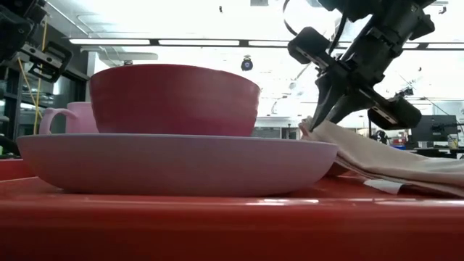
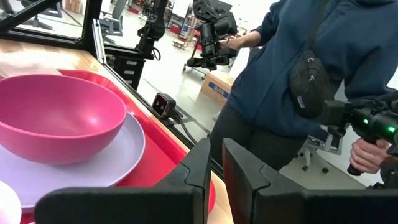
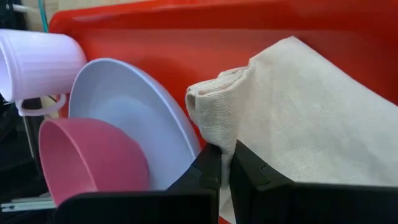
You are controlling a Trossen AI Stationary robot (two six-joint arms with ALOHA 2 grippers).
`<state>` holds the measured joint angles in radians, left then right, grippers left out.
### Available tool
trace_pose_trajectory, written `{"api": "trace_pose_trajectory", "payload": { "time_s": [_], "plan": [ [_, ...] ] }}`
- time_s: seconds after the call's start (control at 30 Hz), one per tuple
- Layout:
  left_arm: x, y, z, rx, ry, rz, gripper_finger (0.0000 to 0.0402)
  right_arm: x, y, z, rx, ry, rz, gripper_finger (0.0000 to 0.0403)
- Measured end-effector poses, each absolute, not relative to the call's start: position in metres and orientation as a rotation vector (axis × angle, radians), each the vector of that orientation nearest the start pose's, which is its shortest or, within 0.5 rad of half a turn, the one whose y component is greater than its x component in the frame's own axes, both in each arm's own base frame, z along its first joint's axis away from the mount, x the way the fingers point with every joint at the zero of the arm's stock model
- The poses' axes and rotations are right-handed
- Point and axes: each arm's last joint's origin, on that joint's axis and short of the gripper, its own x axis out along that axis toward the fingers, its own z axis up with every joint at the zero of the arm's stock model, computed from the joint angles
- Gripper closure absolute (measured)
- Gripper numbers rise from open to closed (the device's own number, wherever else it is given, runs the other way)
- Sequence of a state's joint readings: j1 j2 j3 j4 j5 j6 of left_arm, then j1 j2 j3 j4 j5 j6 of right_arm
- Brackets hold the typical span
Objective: Set up tray
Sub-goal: Put the brown napkin to the right of the white plate on the red tray
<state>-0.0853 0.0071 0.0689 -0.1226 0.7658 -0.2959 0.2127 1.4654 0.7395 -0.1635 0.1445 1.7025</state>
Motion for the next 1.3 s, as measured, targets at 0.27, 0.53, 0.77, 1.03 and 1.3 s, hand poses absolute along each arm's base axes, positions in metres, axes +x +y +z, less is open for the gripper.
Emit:
{"api": "trace_pose_trajectory", "payload": {
  "time_s": [0.27,0.53,0.77,1.03,1.3],
  "plan": [
    [0.083,-0.027,0.175,-0.299,0.185,-0.836,0.0328,0.269,0.063,0.183,1.313,0.695,-0.740,0.0403],
    [0.083,-0.027,0.175,-0.299,0.187,-0.836,0.0328,0.272,0.065,0.222,1.173,0.761,-0.842,0.0403],
    [0.083,-0.027,0.175,-0.297,0.187,-0.837,0.0328,0.280,0.068,0.207,1.167,0.823,-0.873,0.0403],
    [0.083,-0.027,0.175,-0.297,0.187,-0.837,0.0328,0.303,0.079,0.178,1.214,0.864,-0.813,0.0403],
    [0.083,-0.027,0.175,-0.297,0.188,-0.837,0.0328,0.307,0.076,0.171,1.224,0.891,-0.808,0.0402]
  ]
}}
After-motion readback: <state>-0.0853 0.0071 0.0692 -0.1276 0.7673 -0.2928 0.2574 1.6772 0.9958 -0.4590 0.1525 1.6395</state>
